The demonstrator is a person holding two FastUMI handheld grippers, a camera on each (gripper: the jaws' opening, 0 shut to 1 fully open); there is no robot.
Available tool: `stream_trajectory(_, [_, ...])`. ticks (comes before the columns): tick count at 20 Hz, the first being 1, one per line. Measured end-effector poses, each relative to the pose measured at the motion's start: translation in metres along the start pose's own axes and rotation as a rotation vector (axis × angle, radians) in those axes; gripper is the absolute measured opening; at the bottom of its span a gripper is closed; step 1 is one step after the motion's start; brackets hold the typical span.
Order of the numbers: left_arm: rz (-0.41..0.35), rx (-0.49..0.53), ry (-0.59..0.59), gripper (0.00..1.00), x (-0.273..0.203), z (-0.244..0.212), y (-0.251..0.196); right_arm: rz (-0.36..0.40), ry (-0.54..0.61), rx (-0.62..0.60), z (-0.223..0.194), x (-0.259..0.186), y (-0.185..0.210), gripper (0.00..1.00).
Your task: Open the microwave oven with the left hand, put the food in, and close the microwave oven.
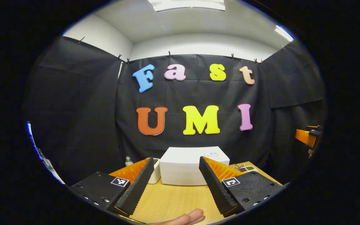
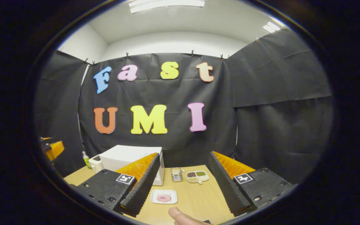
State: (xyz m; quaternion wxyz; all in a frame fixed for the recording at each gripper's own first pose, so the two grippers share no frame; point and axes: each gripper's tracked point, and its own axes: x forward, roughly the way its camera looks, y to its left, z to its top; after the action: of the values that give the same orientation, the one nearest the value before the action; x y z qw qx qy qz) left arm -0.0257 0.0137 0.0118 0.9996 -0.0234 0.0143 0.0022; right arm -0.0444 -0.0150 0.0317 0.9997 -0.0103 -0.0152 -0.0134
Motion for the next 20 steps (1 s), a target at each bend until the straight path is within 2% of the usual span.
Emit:
stream_trajectory(4, [-0.036,-0.009,0.037,0.93,-0.003,-0.007,-0.005,0.010,-0.015,-0.007,0.003,-0.013,0.003,0.92])
stream_trajectory(9, [-0.047,-0.017,0.055,0.92,0.014,-0.024,-0.016,0.034,-0.012,0.003,-0.002,-0.025,0.003,0.92])
stream_trajectory(12, [-0.036,0.009,0.010,0.92,0.037,-0.028,-0.026,0.026,-0.025,0.002,-0.001,-0.029,-0.006,0.92])
stream_trajectory(15, [-0.032,-0.015,0.030,0.92,0.066,-0.049,-0.045,0.010,-0.039,-0.010,0.001,-0.029,-0.016,0.92])
stream_trajectory(16, [-0.053,-0.030,0.035,0.92,0.077,-0.055,-0.057,0.009,-0.042,-0.017,0.000,-0.029,-0.019,1.00])
stream_trajectory(17, [-0.068,-0.030,0.027,0.92,0.088,-0.059,-0.067,0.014,-0.047,-0.022,0.002,-0.030,-0.021,1.00])
stream_trajectory(18, [-0.074,-0.022,0.023,0.92,0.101,-0.065,-0.073,0.022,-0.053,-0.024,0.001,-0.031,-0.021,0.92])
stream_trajectory(19, [-0.077,-0.007,0.034,0.92,0.114,-0.076,-0.081,0.024,-0.060,-0.021,0.002,-0.032,-0.024,1.00])
stream_trajectory(20, [-0.084,0.002,0.054,0.92,0.125,-0.089,-0.092,0.023,-0.064,-0.019,0.001,-0.031,-0.028,1.00])
